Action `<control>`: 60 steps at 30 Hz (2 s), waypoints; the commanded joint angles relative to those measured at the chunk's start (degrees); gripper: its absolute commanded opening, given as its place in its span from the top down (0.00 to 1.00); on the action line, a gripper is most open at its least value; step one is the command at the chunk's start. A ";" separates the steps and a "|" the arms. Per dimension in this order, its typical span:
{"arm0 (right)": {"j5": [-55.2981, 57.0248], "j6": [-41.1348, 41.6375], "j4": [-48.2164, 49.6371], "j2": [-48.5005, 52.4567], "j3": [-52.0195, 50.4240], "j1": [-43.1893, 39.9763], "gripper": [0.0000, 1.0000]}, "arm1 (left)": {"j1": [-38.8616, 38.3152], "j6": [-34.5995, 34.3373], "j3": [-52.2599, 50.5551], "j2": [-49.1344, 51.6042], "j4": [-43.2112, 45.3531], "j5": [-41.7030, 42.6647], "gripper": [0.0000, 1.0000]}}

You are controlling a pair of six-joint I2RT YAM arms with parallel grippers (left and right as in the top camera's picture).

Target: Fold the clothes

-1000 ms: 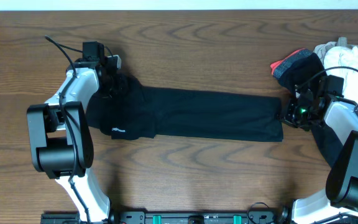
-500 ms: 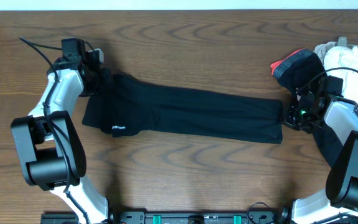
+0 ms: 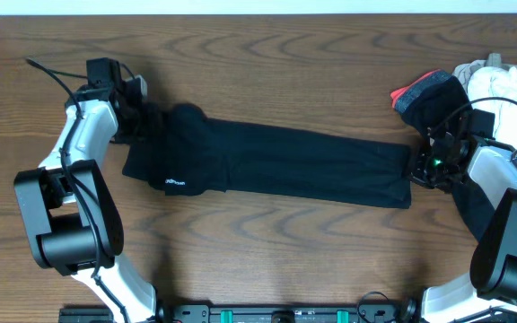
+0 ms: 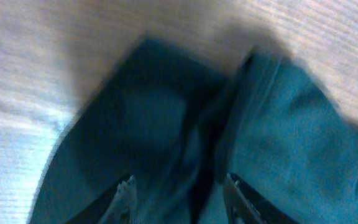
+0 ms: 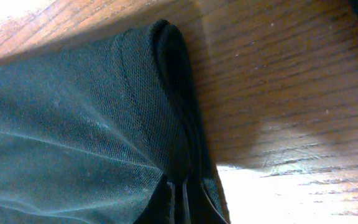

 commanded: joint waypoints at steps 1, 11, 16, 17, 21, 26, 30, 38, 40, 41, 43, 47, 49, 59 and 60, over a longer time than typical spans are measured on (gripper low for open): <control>1.25 -0.39 -0.17 -1.25 1.09 0.15 0.99 | 0.28 -0.46 0.59 -1.03 -2.60 0.72 0.52; 1.25 -0.37 -0.20 -1.25 1.09 0.17 0.99 | -3.32 1.16 -0.37 -0.98 -3.32 0.76 0.56; 1.22 -0.37 -0.20 -1.25 1.09 0.17 0.99 | -5.92 4.68 -0.39 0.33 -3.37 -0.55 0.58; 1.22 -0.37 -0.20 -1.25 1.09 0.17 0.99 | -6.08 4.66 -0.39 0.70 -3.37 -0.83 0.61; 1.22 -0.37 -0.20 -1.25 1.09 0.15 0.99 | -6.12 4.68 -0.39 1.44 -3.28 -1.18 0.68; 1.22 -0.37 -0.20 -1.25 1.09 0.17 0.99 | -6.12 4.66 -0.07 1.29 -3.17 -1.44 0.70; 1.25 -0.37 -0.20 -1.25 1.09 0.15 0.99 | -6.12 4.24 -0.07 0.52 -3.13 -3.91 0.68; 1.25 -0.37 -0.13 -1.25 1.09 0.15 0.99 | -6.29 4.26 -0.31 1.40 -3.93 -7.15 0.70; 1.25 -0.37 -0.09 -1.25 1.09 0.15 0.99 | -6.40 4.26 -0.31 1.42 -3.96 -6.95 0.78; 1.25 -0.37 -0.09 -1.25 1.09 0.15 0.99 | -6.43 4.24 -0.31 1.42 -4.00 -6.91 0.86; 1.25 -0.37 -0.11 -1.25 1.09 0.15 0.99 | -6.51 4.24 -0.28 1.42 -4.02 -6.75 0.94; 1.25 -0.37 -0.11 -1.25 1.09 0.15 0.99 | -6.51 4.26 0.37 0.74 -4.28 -5.27 0.94; 1.25 -0.37 -0.11 -1.25 1.09 0.15 0.99 | -6.49 4.26 1.51 -0.11 -4.81 -5.31 0.94; 1.25 -0.37 -0.15 -1.25 1.09 0.15 0.99 | -4.50 4.28 6.21 -3.67 -5.09 -6.60 0.94; 1.25 -0.37 -0.15 -1.25 1.09 0.15 0.99 | -4.28 4.28 6.16 -3.61 -5.09 -6.95 0.94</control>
